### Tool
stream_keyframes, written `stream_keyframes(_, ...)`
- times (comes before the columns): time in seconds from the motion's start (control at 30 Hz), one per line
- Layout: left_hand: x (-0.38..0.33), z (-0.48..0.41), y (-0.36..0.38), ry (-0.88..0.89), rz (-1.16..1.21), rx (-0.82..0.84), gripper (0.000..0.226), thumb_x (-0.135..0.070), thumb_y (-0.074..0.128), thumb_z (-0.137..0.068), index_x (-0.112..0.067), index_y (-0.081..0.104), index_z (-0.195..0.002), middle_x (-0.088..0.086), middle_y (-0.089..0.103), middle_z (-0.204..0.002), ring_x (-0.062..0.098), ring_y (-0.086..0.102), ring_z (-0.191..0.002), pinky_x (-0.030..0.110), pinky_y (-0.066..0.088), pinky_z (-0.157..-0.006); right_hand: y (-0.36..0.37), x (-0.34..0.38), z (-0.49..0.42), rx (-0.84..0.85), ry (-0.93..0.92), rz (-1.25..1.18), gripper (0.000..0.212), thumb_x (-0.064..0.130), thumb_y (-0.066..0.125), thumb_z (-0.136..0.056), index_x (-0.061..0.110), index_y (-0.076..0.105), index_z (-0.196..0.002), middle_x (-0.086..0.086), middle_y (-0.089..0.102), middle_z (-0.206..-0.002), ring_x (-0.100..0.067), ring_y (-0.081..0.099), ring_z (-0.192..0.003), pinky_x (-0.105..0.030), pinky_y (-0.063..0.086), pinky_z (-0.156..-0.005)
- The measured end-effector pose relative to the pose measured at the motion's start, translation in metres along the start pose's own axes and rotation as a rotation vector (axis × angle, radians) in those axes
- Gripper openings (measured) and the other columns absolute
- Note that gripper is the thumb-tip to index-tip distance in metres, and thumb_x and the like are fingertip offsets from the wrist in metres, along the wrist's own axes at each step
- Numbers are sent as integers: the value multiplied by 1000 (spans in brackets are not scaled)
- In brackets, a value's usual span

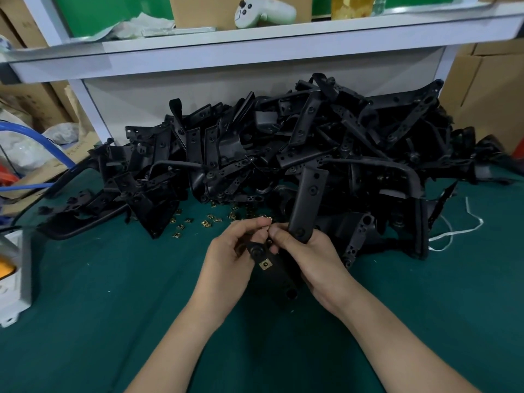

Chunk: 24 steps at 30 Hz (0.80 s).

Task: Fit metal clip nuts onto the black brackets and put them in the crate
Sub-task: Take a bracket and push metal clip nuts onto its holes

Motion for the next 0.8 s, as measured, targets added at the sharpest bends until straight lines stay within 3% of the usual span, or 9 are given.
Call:
stream_keyframes(0.23, -1, 1, -3, 20, -20, -63, 9, -16, 63, -100, -20, 70, -102, -11, 76, -82, -1, 69, -71, 8, 48, -63, 1, -2, -2, 32, -7, 65, 11, 31, 68, -96, 25, 78, -97, 1, 73, -78, -12, 71, -83, -21, 55, -72)
stream_keyframes(0.43, 2, -6, -16, 14, -41, -170, 11, -21, 63, -99, -27, 73, -100, -16, 75, -87, -3, 68, -81, 7, 48, -71, -6, -3, -3, -41, -16, 112, 10, 35, 69, -95, 31, 77, -92, 4, 73, -76, -9, 71, -82, -24, 54, -76)
stream_keyframes(0.57, 14, -9, -28, -113, 200, -237, 13, -34, 67, -92, -29, 77, -98, -5, 70, -88, 11, 63, -81, 27, 56, -82, -12, -6, -4, -113, 19, -15, 8, 28, 70, -95, 33, 76, -97, 3, 72, -80, -11, 71, -85, -24, 55, -80)
stream_keyframes(0.67, 17, -9, -29, -159, 336, -226, 22, -38, 70, -82, -27, 79, -98, -6, 65, -82, 7, 59, -73, 23, 55, -73, -13, -5, -4, -141, 77, -101, 9, 30, 69, -95, 35, 77, -94, 5, 71, -80, -8, 71, -83, -23, 57, -75)
stream_keyframes(0.73, 17, -11, -28, -168, 423, -211, 21, -34, 66, -87, -21, 77, -101, -7, 63, -77, 6, 59, -70, 22, 55, -69, -14, -5, -4, -162, 142, -215, 9, 30, 71, -94, 31, 79, -91, 4, 72, -85, -8, 71, -80, -26, 59, -68)
stream_keyframes(0.8, 17, -12, -26, -181, 496, -186, 19, -27, 59, -98, -15, 73, -104, -4, 65, -79, 7, 61, -71, 22, 56, -69, -17, -5, -3, -182, 202, -321, 12, 30, 73, -92, 24, 77, -102, -3, 74, -95, -13, 73, -85, -27, 58, -63)
Point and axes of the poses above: each hand's wrist, its own z-axis away from the middle knuckle, its own y-axis out of the palm, x = y × z, the point moved 6 cm from there along -z, towards the middle knuckle
